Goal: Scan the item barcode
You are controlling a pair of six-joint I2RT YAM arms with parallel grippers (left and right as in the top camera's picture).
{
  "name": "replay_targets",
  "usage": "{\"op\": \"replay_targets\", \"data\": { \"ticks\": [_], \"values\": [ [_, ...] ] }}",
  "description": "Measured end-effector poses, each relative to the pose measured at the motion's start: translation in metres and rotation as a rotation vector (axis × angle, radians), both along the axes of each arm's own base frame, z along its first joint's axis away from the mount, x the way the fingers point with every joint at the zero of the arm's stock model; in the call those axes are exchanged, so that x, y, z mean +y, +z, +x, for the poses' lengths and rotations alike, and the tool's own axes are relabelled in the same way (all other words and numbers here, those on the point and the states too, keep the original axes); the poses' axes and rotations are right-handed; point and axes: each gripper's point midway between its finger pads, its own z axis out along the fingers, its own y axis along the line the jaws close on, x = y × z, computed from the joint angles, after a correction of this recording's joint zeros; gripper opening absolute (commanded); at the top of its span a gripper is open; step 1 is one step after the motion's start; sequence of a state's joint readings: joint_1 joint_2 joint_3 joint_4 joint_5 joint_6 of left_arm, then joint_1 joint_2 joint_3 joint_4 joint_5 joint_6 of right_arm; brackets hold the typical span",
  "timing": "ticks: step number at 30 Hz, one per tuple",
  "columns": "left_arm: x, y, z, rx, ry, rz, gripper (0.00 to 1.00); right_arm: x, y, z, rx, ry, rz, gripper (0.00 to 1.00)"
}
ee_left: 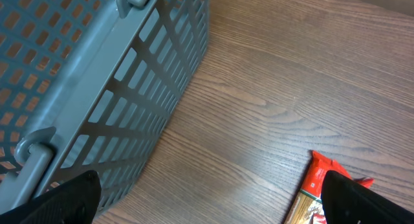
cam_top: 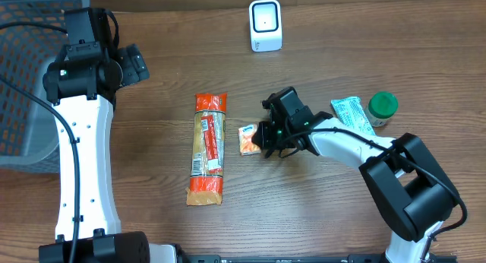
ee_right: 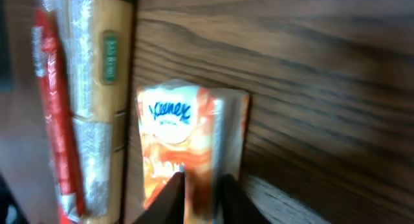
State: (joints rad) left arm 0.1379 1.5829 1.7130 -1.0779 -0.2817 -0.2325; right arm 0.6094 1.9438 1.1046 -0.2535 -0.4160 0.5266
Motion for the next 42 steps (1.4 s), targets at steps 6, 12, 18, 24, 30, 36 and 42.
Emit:
{"op": "replay_targets", "data": {
  "ticks": [6, 12, 18, 24, 30, 36, 42],
  "values": [
    [0.0, 0.0, 0.0, 0.0, 0.0, 0.0, 1.0, -0.002, 0.011, 0.002, -0.013, 0.02, 0.029, 0.38],
    [0.0, 0.0, 0.0, 0.0, 0.0, 0.0, 1.0, -0.008, 0.006, 0.0, -0.004, 0.019, -0.007, 0.36],
    [0.0, 0.0, 0.0, 0.0, 0.0, 0.0, 1.0, -0.015, 0.001, 0.003, -0.018, 0.0, -0.047, 0.36],
    [0.0, 0.0, 0.0, 0.0, 0.0, 0.0, 1.0, -0.017, 0.0, 0.004, -0.023, -0.004, -0.059, 0.36],
    [0.0, 0.0, 0.0, 0.0, 0.0, 0.0, 1.0, -0.021, -0.003, 0.005, -0.018, -0.029, -0.08, 0.36],
    [0.0, 0.0, 0.0, 0.0, 0.0, 0.0, 1.0, -0.026, -0.007, 0.006, -0.004, -0.067, -0.11, 0.37],
    [0.0, 0.0, 0.0, 0.0, 0.0, 0.0, 1.0, -0.028, -0.007, 0.006, -0.002, -0.071, -0.117, 0.38]
  ]
}}
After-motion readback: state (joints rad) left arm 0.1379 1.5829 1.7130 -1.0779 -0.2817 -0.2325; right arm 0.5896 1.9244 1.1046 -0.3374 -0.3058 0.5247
